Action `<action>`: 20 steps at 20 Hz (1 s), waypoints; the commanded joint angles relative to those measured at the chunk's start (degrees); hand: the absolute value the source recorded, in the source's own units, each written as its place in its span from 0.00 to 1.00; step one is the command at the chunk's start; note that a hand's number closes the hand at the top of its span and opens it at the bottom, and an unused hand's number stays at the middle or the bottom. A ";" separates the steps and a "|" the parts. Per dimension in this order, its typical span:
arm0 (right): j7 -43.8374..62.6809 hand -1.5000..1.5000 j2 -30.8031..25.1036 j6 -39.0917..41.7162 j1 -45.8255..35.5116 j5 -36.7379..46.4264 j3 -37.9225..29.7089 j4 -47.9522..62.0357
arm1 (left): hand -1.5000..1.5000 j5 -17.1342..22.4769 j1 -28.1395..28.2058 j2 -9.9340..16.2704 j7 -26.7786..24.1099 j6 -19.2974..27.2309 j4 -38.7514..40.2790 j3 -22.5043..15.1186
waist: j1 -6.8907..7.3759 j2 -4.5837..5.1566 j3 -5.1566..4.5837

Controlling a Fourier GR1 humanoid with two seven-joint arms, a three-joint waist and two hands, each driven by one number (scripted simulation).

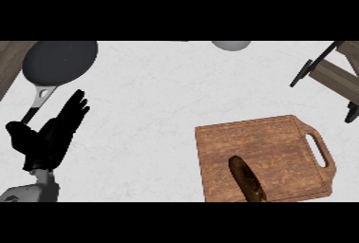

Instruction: Pick the lemon from the cutting board and place it in the tiered basket

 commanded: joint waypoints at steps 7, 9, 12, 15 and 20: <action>-6.80 0.00 1.42 -5.07 -6.11 3.42 -0.87 11.57 | 0.50 -2.12 -2.40 -1.21 -2.46 0.89 3.91 -0.73 | 0.36 0.43 0.01; -6.23 0.00 2.37 -5.59 -6.29 1.25 -3.02 10.64 | 0.50 -1.37 -2.24 -0.63 -3.05 0.09 4.26 0.08 | -0.16 0.11 -0.01; -2.89 0.00 2.04 -5.18 -9.06 -1.24 -5.88 11.40 | 0.50 -0.70 -0.60 -0.78 -2.53 0.07 2.74 0.41 | -0.08 -0.03 -0.02; -2.71 0.00 2.71 -8.89 -9.22 -3.87 -9.38 13.12 | 0.50 -0.17 -4.03 -0.22 1.93 0.18 2.19 0.25 | -0.15 0.08 0.03; -3.08 0.00 -1.30 -7.48 -10.48 -10.24 -16.33 14.34 | 0.50 0.28 -2.14 -0.36 -0.61 -0.21 3.62 1.23 | -0.29 0.09 0.05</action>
